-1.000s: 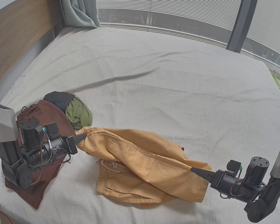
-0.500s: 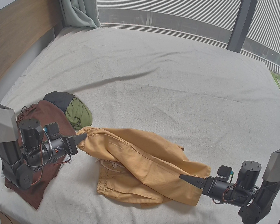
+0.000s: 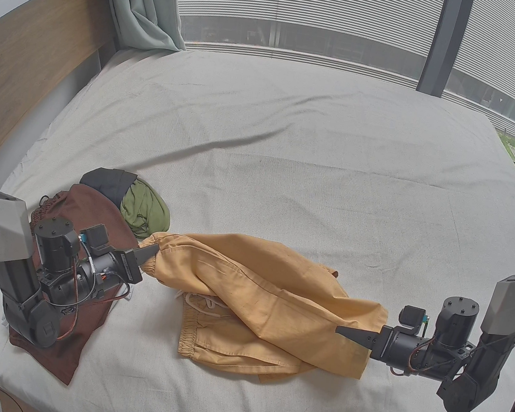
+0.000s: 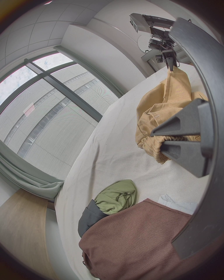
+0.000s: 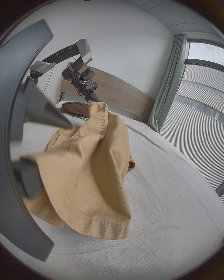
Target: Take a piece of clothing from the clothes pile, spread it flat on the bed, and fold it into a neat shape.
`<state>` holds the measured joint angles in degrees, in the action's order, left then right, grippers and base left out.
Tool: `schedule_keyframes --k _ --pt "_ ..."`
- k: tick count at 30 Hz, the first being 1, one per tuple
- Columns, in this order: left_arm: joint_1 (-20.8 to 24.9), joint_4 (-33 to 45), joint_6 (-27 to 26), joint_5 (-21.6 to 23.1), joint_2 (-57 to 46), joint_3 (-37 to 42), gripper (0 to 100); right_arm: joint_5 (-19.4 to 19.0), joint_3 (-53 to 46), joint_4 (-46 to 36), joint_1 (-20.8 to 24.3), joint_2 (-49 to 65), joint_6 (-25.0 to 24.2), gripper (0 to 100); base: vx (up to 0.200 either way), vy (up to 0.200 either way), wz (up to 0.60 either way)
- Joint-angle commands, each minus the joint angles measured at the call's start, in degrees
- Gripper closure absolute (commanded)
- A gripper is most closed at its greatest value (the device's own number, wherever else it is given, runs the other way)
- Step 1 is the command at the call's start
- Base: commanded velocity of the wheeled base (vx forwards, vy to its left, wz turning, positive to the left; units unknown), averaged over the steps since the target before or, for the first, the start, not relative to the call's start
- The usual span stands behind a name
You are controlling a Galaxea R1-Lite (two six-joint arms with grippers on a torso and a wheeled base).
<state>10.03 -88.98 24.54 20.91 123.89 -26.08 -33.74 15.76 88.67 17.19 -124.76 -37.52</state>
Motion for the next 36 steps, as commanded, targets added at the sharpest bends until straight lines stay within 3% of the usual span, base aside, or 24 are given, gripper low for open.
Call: schedule_keyframes --k 1,21,28,36 --pt "-0.3 -0.1 0.1 0.0 0.0 -0.1 100 0.0 -0.1 0.0 -0.1 0.5 0.0 100 0.0 0.0 0.0" --pt "-0.7 -0.1 0.9 0.5 -7.1 -0.6 100 0.3 -0.5 -0.3 -0.2 12.6 1.0 100 0.0 0.0 0.0" --pt "-0.8 0.0 6.7 3.4 -13.3 1.7 100 0.4 -0.3 -0.3 -0.2 14.4 1.0 100 0.0 0.0 0.0" --pt "-1.9 0.0 7.5 5.1 -16.0 2.1 100 0.4 0.5 -0.3 0.1 17.0 1.0 100 0.0 0.0 0.0"
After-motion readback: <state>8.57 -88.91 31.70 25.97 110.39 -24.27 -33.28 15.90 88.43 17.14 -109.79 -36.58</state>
